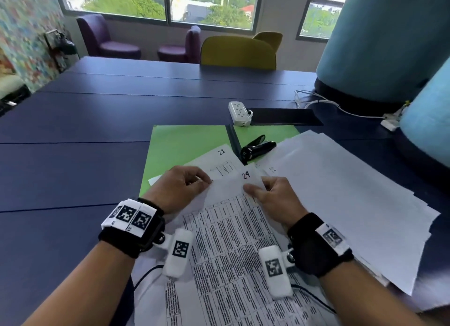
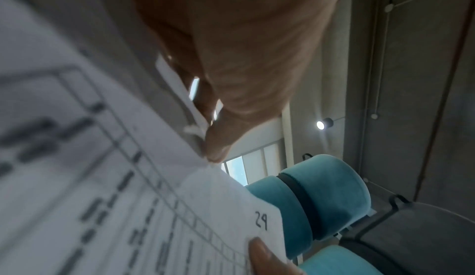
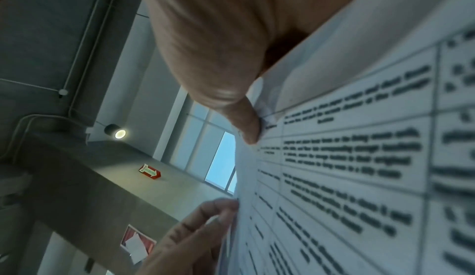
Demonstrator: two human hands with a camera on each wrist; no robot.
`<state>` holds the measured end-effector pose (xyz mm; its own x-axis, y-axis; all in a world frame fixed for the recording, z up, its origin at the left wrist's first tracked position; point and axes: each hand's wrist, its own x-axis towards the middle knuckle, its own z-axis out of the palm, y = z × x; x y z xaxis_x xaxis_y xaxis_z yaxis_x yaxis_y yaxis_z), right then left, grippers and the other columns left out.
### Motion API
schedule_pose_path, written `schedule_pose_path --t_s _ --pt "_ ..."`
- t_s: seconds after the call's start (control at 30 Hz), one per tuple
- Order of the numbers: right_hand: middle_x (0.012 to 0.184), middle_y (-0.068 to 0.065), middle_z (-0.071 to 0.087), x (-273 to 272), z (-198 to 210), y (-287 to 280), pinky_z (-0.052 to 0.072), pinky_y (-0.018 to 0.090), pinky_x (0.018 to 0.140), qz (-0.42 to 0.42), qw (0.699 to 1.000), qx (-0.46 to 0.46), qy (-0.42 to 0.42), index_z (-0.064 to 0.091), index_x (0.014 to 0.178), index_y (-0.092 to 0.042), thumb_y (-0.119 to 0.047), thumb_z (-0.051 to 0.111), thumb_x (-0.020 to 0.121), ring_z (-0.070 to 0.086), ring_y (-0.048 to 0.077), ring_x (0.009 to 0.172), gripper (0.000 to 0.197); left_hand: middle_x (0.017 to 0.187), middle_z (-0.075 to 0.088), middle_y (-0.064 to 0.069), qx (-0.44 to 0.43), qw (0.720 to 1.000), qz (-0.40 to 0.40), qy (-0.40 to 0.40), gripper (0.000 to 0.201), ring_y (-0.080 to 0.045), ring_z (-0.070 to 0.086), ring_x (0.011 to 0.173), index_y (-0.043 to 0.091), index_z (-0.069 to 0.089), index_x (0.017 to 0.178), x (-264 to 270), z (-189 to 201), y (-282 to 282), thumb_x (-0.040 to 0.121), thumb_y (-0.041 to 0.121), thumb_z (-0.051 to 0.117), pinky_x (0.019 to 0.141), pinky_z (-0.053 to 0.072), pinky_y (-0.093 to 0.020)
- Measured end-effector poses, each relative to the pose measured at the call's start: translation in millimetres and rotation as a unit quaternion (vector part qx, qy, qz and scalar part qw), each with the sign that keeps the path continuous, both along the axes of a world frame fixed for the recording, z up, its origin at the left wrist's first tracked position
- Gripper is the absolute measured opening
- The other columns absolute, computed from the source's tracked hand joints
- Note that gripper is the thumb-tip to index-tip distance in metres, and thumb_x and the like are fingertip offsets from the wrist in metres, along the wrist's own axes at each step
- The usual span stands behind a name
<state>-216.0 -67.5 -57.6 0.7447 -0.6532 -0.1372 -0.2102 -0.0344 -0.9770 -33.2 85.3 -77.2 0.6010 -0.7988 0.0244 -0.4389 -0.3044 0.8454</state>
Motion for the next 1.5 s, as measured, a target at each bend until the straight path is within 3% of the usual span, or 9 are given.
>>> schedule_pose_path --t_s 0.17,0.3,0.43,0.67,0.8,1.03,1.17,1.3,1.5 --pt "0.097 0.013 0.076 4 -13 -2 0.057 0.04 0.086 0.004 0.998 0.049 -0.027 0.07 0.1 -0.006 -0.006 0.069 0.089 0.073 0.029 0.095 0.011 0.075 0.071 0.021 -0.01 1.0 0.0 0.022 0.01 0.013 0.057 0.064 0.03 0.076 0.086 -9 -6 -2 0.093 0.027 0.07 0.07 0.043 -0.021" --pt "0.086 0.002 0.076 -3 -16 -6 0.055 0.025 0.077 -0.021 0.996 0.069 -0.058 0.069 0.089 -0.01 -0.02 0.062 0.096 0.07 0.018 0.086 0.014 0.079 0.072 0.021 -0.032 0.997 0.015 0.063 0.012 0.012 0.055 0.063 0.03 0.076 0.092 -9 -12 0 0.097 0.024 0.066 0.067 0.041 -0.02" --pt "0.088 0.013 0.074 -5 -16 -8 0.056 0.036 0.071 -0.025 0.995 0.088 -0.042 0.074 0.101 -0.013 -0.039 0.049 0.101 0.068 0.023 0.074 0.036 0.066 0.067 0.019 -0.07 0.991 0.025 0.11 0.016 0.004 0.05 0.056 0.021 0.076 0.094 -12 -12 -2 0.1 0.025 0.062 0.061 0.039 -0.018" --pt "0.089 0.019 0.069 -6 -24 -10 0.057 0.039 0.077 0.01 0.991 0.097 -0.087 0.067 0.097 -0.008 -0.023 0.085 0.072 0.067 0.027 0.08 0.034 0.065 0.058 0.006 -0.075 0.991 0.021 0.107 0.025 -0.02 0.036 0.06 0.025 0.075 0.086 -10 -14 0 0.099 0.039 0.06 0.058 0.03 -0.032" --pt "0.095 0.019 0.072 -9 -19 -5 0.058 0.031 0.066 0.05 0.986 0.125 -0.1 0.061 0.112 0.002 0.006 0.074 0.072 0.072 0.026 0.082 0.042 0.066 0.061 0.006 -0.075 0.99 0.012 0.122 0.018 -0.013 0.038 0.054 0.027 0.076 0.086 -9 -15 -1 0.097 0.035 0.064 0.054 0.032 -0.029" --pt "0.089 0.017 0.073 -17 -13 2 0.06 0.033 0.069 0.107 0.987 0.093 -0.076 0.068 0.099 0.004 0.013 0.072 0.075 0.07 0.027 0.081 0.026 0.066 0.064 0.009 -0.075 0.987 0.01 0.139 0.016 -0.011 0.044 0.056 0.022 0.075 0.085 -12 -11 1 0.095 0.032 0.067 0.059 0.038 -0.028" --pt "0.108 0.019 0.07 -15 -12 5 0.059 0.033 0.07 0.1 0.99 0.073 -0.063 0.064 0.115 -0.005 0.012 0.076 0.072 0.072 0.025 0.091 0.048 0.093 0.077 0.01 -0.038 0.988 -0.016 0.148 0.015 -0.008 0.073 0.08 0.024 0.072 0.096 -12 -6 5 0.084 0.02 0.08 0.079 0.056 -0.027" --pt "0.106 0.016 0.072 -14 -11 6 0.058 0.028 0.068 0.103 0.991 0.058 -0.068 0.063 0.118 -0.005 0.014 0.077 0.071 0.073 0.019 0.087 0.053 0.101 0.078 0.007 -0.025 0.989 -0.031 0.141 0.036 -0.028 0.075 0.092 0.027 0.07 0.101 -12 -4 8 0.074 0.011 0.088 0.091 0.059 -0.042" --pt "0.094 0.005 0.073 -14 -16 3 0.055 0.025 0.073 0.114 0.99 0.047 -0.068 0.076 0.083 -0.009 0.01 0.071 0.079 0.066 0.019 0.086 0.019 0.1 0.077 0.011 -0.027 0.991 -0.036 0.129 0.03 -0.018 0.073 0.095 0.03 0.071 0.1 -12 -3 9 0.076 0.022 0.087 0.092 0.057 -0.033"
